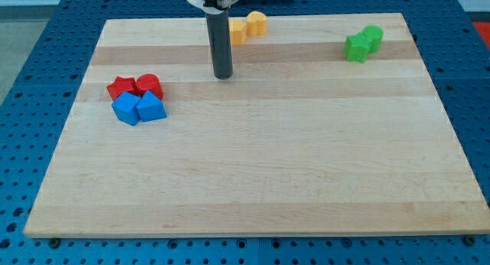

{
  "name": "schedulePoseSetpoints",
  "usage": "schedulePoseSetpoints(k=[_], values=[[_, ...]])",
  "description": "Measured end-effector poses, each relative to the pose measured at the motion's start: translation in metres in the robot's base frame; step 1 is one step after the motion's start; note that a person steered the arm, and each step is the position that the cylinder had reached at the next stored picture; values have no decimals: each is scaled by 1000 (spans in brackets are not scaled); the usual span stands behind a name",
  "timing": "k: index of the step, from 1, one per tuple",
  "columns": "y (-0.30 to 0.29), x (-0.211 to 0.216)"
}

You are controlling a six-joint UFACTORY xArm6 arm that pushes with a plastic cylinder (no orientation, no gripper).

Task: Slide blue cube along with blue triangle towards center

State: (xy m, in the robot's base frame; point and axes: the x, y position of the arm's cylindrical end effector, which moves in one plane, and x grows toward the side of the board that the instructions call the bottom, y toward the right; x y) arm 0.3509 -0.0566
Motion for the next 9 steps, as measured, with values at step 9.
schedulePoseSetpoints(k=[9], values=[[-195, 70]])
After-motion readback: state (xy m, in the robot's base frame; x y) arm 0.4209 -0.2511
